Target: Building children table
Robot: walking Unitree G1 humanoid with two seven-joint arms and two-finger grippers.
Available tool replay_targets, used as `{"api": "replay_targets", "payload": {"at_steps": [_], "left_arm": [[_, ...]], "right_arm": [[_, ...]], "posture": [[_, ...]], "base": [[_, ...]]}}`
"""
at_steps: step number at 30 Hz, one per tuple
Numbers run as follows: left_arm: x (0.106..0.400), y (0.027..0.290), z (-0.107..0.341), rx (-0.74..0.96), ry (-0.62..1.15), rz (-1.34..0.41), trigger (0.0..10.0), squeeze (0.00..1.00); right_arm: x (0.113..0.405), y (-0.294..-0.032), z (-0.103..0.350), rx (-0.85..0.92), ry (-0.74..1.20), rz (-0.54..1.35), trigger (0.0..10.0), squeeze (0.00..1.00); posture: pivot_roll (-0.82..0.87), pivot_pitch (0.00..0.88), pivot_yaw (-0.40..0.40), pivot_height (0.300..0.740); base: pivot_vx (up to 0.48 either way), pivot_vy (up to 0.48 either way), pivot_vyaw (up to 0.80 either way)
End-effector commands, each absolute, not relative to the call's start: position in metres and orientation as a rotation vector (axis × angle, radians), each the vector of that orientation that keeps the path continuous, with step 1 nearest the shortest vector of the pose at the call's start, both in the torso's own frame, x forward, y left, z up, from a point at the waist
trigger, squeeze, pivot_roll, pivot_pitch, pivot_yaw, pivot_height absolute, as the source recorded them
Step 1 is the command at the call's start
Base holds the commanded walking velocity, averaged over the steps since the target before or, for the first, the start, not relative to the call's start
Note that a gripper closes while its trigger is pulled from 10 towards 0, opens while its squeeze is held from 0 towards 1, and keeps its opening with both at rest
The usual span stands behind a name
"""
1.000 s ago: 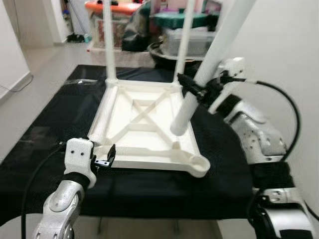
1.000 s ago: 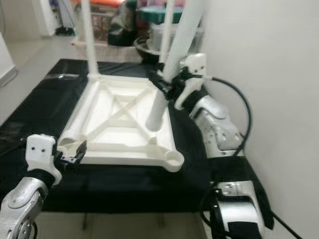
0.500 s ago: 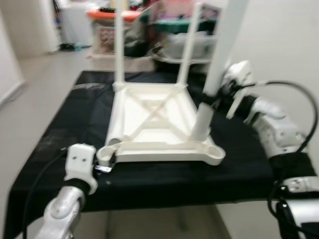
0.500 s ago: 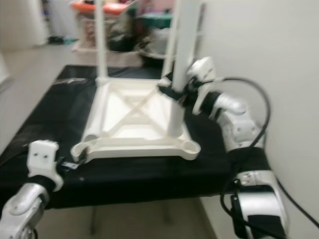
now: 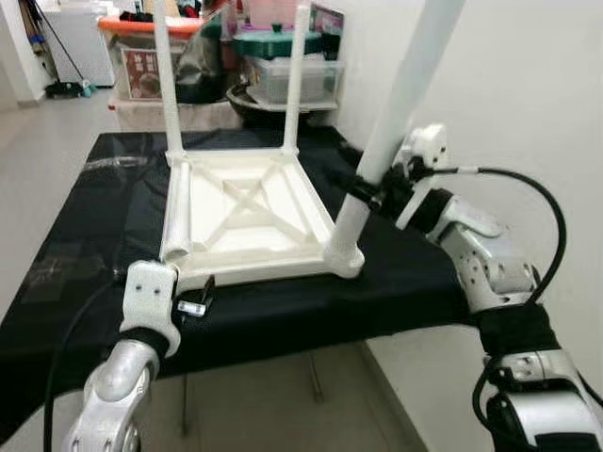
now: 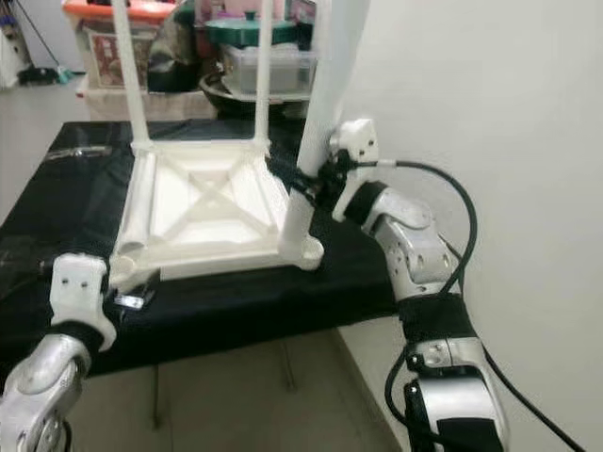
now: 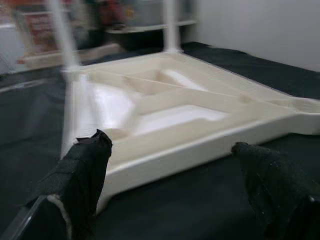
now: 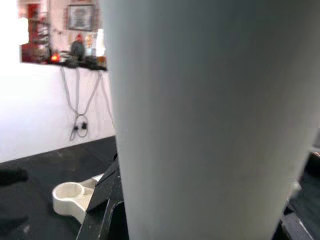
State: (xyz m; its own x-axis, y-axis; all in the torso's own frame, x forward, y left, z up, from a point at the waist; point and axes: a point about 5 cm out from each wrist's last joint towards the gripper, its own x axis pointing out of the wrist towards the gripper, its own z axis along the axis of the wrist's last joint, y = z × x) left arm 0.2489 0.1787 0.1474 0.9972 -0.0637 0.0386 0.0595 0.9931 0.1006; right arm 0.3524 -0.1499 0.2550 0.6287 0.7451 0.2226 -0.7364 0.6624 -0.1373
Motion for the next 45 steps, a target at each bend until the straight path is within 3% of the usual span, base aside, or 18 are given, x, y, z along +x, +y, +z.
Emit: {"api": "replay_targets", "payload": {"at_steps": [1, 8, 16, 34, 41, 45], "left_arm": [[0.250, 0.181, 0.146, 0.100, -0.031, -0.051, 10.0, 0.00], [0.251, 0.183, 0.148, 0.076, -0.042, -0.033, 10.0, 0.00], [0.253, 0.185, 0.152, 0.063, -0.054, -0.023, 10.0, 0.00], [0.256, 0.185, 0.155, 0.061, -0.075, -0.028, 10.0, 0.00], [0.254, 0.182, 0.152, 0.046, -0.067, -0.035, 10.0, 0.00], [0.251, 0.182, 0.149, 0.043, -0.050, -0.044, 10.0, 0.00]], "right_arm": [[0.353, -0.151, 0.263, -0.015, -0.308, 0.836, 10.0, 0.00], [0.353, -0.147, 0.262, 0.027, -0.311, 0.827, 10.0, 0.00], [0.349, -0.125, 0.254, 0.083, -0.317, 0.797, 10.0, 0.00], [0.349, -0.123, 0.263, 0.093, -0.344, 0.783, 10.0, 0.00], [0.347, -0.126, 0.268, 0.063, -0.344, 0.835, 10.0, 0.00], [0.341, -0.128, 0.269, 0.018, -0.306, 0.964, 10.0, 0.00]], "posture": [[0.10, 0.000, -0.065, 0.740], [0.10, 0.000, -0.066, 0.740], [0.12, 0.000, -0.066, 0.740], [0.12, 0.000, -0.070, 0.740], [0.11, 0.000, -0.068, 0.740], [0.11, 0.000, -0.068, 0.740]], "base": [[0.000, 0.000, 0.00], [0.000, 0.000, 0.00], [0.393, 0.000, 0.00], [0.344, 0.000, 0.00], [0.000, 0.000, 0.00], [0.000, 0.000, 0.00]]}}
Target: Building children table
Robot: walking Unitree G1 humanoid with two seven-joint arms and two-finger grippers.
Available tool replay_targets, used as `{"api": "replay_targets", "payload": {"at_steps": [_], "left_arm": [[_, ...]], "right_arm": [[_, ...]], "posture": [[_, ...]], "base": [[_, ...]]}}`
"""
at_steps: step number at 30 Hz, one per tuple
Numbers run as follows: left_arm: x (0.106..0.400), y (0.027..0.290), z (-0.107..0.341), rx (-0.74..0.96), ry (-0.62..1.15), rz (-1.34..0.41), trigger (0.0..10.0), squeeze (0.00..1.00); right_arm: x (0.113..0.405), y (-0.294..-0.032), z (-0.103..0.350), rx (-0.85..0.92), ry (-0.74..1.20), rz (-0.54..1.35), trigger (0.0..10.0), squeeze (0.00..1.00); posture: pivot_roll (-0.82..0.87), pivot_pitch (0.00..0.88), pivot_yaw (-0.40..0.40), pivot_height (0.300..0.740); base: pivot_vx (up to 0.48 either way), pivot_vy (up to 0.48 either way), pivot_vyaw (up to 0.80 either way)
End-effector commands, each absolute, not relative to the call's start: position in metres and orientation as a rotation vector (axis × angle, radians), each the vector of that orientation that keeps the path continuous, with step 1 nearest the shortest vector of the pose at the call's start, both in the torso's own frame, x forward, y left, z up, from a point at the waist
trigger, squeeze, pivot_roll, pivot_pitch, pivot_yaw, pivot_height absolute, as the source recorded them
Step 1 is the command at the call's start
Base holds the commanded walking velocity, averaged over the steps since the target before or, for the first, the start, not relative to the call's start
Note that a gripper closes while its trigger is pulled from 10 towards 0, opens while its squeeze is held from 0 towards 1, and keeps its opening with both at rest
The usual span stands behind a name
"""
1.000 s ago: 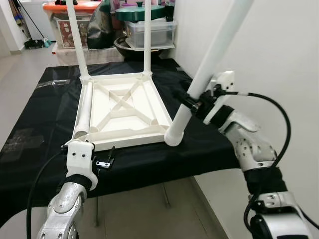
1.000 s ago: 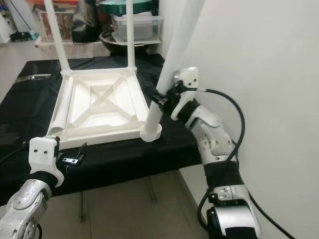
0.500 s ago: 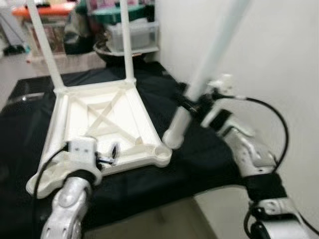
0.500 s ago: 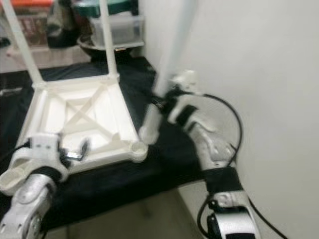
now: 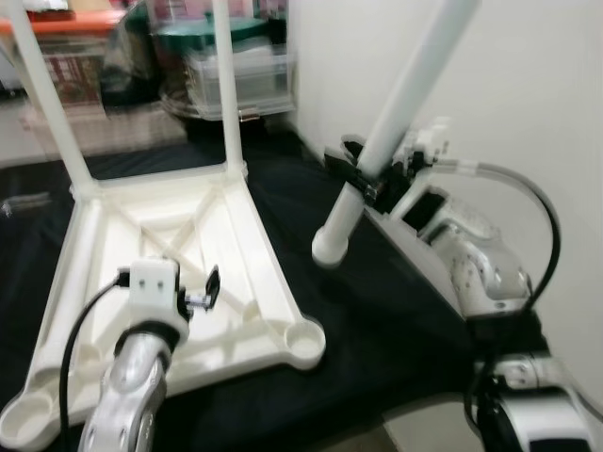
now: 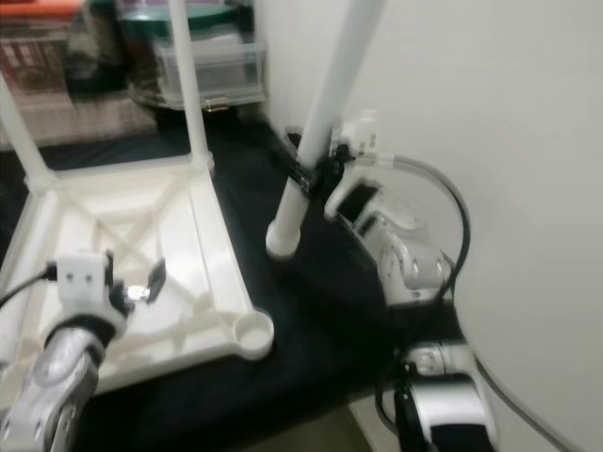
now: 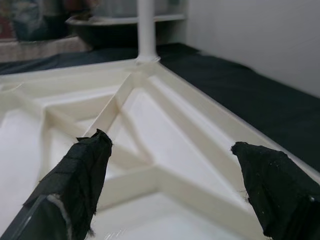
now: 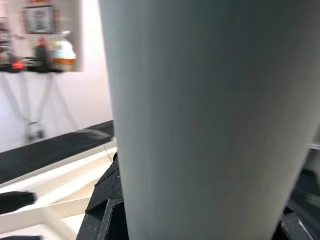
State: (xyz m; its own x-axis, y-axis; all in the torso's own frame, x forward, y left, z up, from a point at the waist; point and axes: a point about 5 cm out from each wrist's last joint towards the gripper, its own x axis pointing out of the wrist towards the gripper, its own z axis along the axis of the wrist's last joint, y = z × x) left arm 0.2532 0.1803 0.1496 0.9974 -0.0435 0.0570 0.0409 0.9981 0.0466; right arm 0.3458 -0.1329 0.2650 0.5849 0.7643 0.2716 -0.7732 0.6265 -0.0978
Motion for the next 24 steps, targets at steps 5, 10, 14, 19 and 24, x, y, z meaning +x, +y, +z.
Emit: {"api": "replay_targets", "payload": {"at_steps": [5, 10, 14, 19, 24], "left_arm": [[0.250, 0.182, 0.147, 0.052, -0.045, -0.046, 10.0, 0.00], [0.243, 0.181, 0.139, 0.070, -0.009, -0.054, 10.0, 0.00], [0.239, 0.180, 0.134, 0.081, 0.012, -0.061, 10.0, 0.00], [0.219, 0.183, 0.115, 0.111, 0.112, -0.162, 10.0, 0.00], [0.205, 0.192, 0.104, 0.144, 0.164, -0.172, 10.0, 0.00]], "right_arm": [[0.338, -0.129, 0.268, 0.003, -0.288, 1.009, 10.0, 0.00], [0.327, -0.137, 0.266, -0.086, -0.209, 1.210, 10.0, 0.00], [0.320, -0.141, 0.263, -0.113, -0.147, 1.331, 10.0, 0.00], [0.317, -0.143, 0.259, -0.129, -0.078, 1.425, 10.0, 0.00], [0.318, -0.133, 0.259, -0.116, -0.092, 1.447, 10.0, 0.00]], "posture": [[0.11, 0.000, -0.068, 0.740], [0.12, 0.000, -0.074, 0.740], [0.12, 0.000, -0.074, 0.740], [0.13, 0.000, -0.079, 0.740], [0.14, 0.000, -0.080, 0.740]], "base": [[0.000, 0.000, 0.00], [0.000, 0.000, 0.00], [0.000, 0.000, 0.00], [0.000, 0.000, 0.00], [0.000, 0.000, 0.00]]}}
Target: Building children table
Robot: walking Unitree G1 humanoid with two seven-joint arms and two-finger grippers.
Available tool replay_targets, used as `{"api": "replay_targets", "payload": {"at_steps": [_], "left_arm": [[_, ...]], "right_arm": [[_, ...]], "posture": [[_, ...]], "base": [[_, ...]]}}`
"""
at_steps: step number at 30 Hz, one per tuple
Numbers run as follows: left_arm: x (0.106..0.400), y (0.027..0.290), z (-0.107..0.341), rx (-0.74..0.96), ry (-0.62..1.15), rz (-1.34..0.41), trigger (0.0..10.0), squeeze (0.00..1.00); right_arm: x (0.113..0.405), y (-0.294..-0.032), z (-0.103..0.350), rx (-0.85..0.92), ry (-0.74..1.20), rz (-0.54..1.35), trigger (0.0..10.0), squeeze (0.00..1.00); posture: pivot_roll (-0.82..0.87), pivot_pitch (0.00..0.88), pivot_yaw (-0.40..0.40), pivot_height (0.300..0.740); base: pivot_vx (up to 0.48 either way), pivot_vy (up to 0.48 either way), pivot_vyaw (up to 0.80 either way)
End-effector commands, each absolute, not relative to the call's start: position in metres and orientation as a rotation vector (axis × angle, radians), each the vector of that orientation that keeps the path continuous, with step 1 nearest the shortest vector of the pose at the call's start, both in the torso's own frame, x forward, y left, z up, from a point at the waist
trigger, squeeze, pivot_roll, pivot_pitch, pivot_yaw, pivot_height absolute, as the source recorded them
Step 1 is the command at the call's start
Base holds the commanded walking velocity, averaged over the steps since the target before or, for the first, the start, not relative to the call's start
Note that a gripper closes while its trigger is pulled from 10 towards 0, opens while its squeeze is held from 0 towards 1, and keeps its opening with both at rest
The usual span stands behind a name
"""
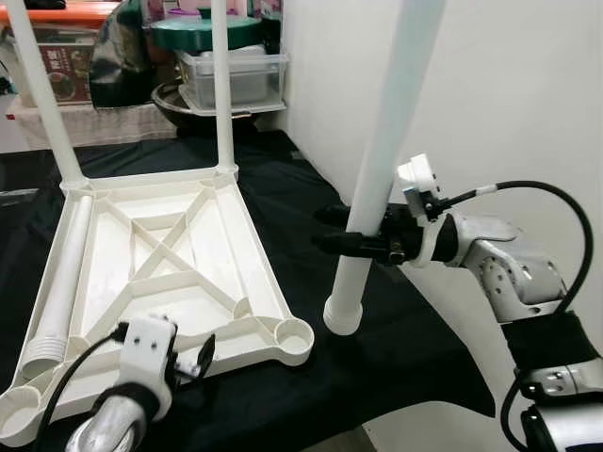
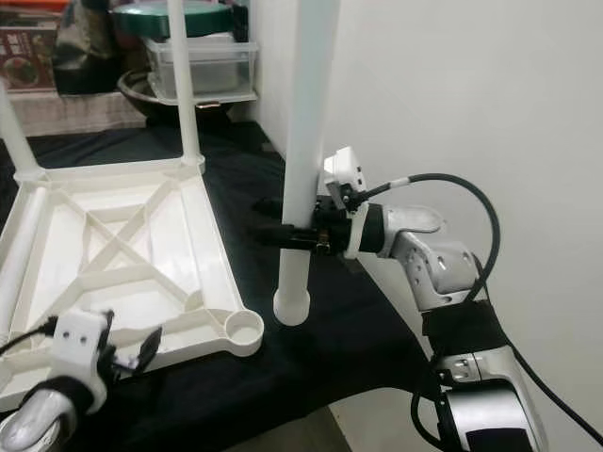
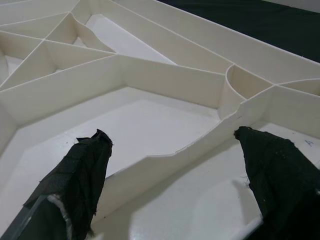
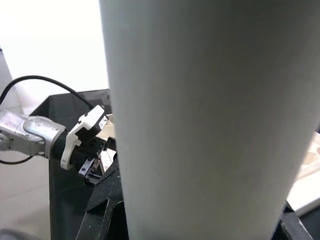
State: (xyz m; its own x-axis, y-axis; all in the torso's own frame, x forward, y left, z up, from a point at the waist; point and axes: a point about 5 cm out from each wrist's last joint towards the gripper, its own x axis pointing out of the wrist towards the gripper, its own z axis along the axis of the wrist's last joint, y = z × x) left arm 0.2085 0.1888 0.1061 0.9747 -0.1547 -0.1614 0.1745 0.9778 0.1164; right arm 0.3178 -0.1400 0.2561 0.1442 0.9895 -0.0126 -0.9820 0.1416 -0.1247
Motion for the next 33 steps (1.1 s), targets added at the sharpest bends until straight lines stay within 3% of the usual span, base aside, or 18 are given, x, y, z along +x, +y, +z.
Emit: {"api": "replay_targets", "payload": {"at_steps": [1, 11, 33], "left_arm": [[0.205, 0.192, 0.104, 0.144, 0.164, -0.172, 10.0, 0.00], [0.199, 0.192, 0.098, 0.146, 0.187, -0.174, 10.0, 0.00], [0.205, 0.187, 0.099, 0.142, 0.161, -0.180, 10.0, 0.00]], "right_arm": [[0.318, -0.133, 0.259, -0.116, -0.092, 1.447, 10.0, 0.00], [0.325, -0.113, 0.268, -0.144, -0.121, 1.529, 10.0, 0.00], [0.305, -0.085, 0.239, -0.109, -0.077, 1.650, 10.0, 0.00]], "posture": [[0.14, 0.000, -0.080, 0.740], [0.15, 0.000, -0.102, 0.740], [0.16, 0.000, -0.109, 0.740]], "base": [[0.000, 0.000, 0.00], [0.000, 0.000, 0.00], [0.000, 0.000, 0.00]]}}
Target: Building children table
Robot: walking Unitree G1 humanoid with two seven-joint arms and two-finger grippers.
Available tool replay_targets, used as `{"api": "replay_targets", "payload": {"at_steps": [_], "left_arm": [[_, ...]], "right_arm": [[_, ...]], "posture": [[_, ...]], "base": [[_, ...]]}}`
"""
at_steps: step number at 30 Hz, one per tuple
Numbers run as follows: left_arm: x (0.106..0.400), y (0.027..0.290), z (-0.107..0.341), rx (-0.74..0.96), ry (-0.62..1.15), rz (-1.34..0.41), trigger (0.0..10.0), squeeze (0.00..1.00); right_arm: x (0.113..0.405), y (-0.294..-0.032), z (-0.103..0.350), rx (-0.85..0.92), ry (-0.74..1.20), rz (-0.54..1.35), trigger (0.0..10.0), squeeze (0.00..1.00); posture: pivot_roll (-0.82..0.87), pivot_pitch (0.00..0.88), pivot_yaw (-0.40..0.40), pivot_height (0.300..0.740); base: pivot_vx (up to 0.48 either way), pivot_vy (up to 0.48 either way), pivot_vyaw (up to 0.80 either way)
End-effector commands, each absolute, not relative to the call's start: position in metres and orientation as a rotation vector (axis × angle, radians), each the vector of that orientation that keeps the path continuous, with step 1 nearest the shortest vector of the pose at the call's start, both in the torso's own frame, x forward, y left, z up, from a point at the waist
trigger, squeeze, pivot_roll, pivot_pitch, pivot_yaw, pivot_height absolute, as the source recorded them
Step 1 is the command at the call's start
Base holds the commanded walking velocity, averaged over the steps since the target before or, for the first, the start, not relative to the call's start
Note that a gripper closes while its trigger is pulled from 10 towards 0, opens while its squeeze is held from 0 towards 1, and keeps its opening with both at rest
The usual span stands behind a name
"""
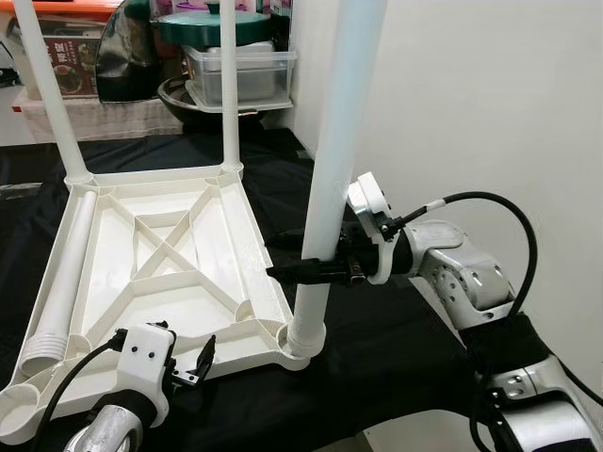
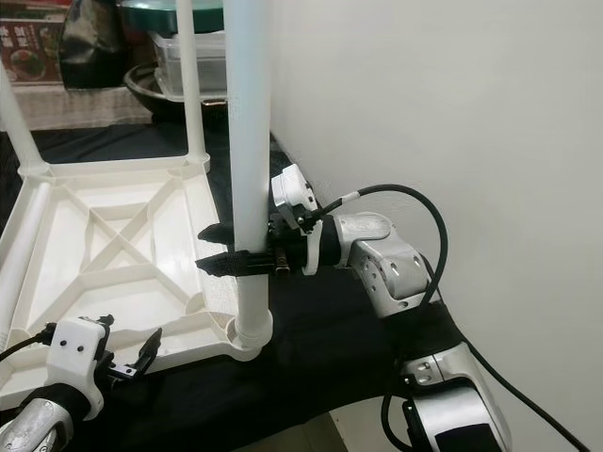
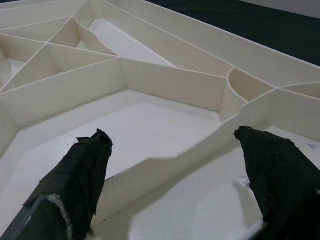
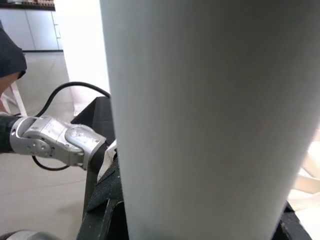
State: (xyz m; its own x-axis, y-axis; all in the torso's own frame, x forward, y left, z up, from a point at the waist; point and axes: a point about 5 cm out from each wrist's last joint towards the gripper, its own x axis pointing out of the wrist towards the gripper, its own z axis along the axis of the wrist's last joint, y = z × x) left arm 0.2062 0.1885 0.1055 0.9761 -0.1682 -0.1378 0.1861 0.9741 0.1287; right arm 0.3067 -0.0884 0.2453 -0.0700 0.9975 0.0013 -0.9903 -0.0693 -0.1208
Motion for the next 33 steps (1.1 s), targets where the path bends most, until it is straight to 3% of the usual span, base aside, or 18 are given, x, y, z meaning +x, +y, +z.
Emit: {"api": "replay_targets", "payload": {"at_steps": [1, 18, 24, 30, 31, 32, 33], "left_arm": [[0.205, 0.187, 0.099, 0.142, 0.161, -0.180, 10.0, 0.00], [0.206, 0.184, 0.099, 0.132, 0.149, -0.176, 10.0, 0.00], [0.206, 0.183, 0.097, 0.128, 0.152, -0.173, 10.0, 0.00], [0.206, 0.184, 0.097, 0.128, 0.153, -0.172, 10.0, 0.00], [0.206, 0.184, 0.097, 0.128, 0.153, -0.171, 10.0, 0.00], [0.206, 0.185, 0.097, 0.129, 0.153, -0.164, 10.0, 0.00], [0.206, 0.185, 0.097, 0.129, 0.153, -0.164, 10.0, 0.00]], "right_arm": [[0.305, -0.085, 0.239, -0.109, -0.077, 1.650, 10.0, 0.00], [0.309, -0.080, 0.225, -0.204, -0.005, 1.704, 10.0, 0.00], [0.307, -0.079, 0.222, -0.135, 0.001, 1.701, 10.0, 0.00], [0.312, -0.075, 0.220, -0.036, -0.018, 1.583, 10.0, 0.00], [0.315, -0.073, 0.219, -0.008, -0.025, 1.536, 10.0, 0.00], [0.327, -0.070, 0.214, 0.038, -0.017, 1.329, 10.0, 0.00], [0.327, -0.070, 0.214, 0.038, -0.017, 1.329, 10.0, 0.00]], "posture": [[0.16, 0.000, -0.109, 0.740], [0.17, 0.000, -0.127, 0.740], [0.16, 0.000, -0.127, 0.740], [0.17, 0.000, -0.126, 0.740], [0.17, 0.000, -0.126, 0.740], [0.17, 0.000, -0.129, 0.740], [0.17, 0.000, -0.129, 0.740]], "base": [[0.000, 0.000, 0.00], [0.000, 0.000, 0.00], [0.000, 0.000, 0.00], [0.000, 0.000, 0.00], [0.000, 0.000, 0.00], [0.000, 0.000, 0.00], [0.000, 0.000, 0.00]]}}
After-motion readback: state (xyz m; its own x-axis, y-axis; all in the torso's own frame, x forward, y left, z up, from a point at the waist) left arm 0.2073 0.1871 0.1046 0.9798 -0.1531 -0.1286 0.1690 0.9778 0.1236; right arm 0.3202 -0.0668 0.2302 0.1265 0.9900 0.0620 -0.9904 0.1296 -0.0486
